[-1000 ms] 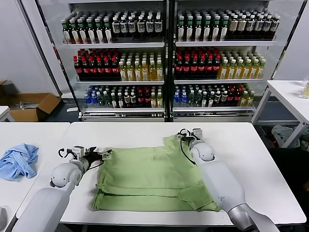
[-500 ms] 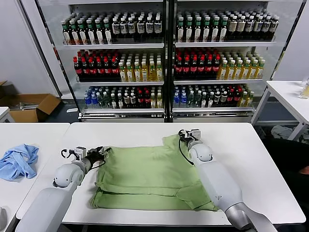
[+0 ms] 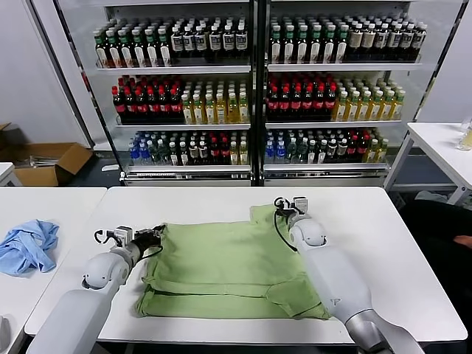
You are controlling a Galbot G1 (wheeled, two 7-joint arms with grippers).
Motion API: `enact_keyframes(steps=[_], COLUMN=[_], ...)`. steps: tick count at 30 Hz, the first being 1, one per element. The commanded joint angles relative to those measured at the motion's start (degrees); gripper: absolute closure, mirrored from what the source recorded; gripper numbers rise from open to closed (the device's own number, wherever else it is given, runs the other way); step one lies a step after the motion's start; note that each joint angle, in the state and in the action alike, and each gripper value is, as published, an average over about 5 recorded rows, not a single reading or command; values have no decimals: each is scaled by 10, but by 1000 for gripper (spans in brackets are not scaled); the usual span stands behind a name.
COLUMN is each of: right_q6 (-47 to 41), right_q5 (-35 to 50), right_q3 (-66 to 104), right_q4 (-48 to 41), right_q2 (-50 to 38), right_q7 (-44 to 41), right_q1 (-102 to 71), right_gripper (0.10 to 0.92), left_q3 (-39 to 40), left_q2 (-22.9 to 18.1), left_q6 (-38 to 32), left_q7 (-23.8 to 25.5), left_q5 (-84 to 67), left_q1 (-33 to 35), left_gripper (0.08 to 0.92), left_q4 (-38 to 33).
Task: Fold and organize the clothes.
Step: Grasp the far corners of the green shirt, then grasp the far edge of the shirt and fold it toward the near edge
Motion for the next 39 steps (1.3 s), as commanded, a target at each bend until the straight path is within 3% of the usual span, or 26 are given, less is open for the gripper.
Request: enact_keyframes(steps=[1, 8, 20, 39], right_q6=[-23, -44, -58, -69], right_q5=[53, 84, 86, 72], right_q3=[9, 60, 141, 204], right_q4=[199, 365, 522, 609], right_q2=[-64, -120, -160, -173], right_q7=[9, 16, 23, 26], right_q1=[-93, -204, -375, -480], right_gripper=[919, 919, 919, 919], left_q3=[-23, -54, -94, -132], left_q2=[19, 43, 46, 54], left_q6=[-47, -71, -90, -72], left_q7=[-11, -19, -16, 19], left_q5=[-59, -87, -87, -71], left_q1=[38, 110, 205, 269], left_gripper=[914, 914, 914, 914], left_q4=[-59, -124, -185, -213])
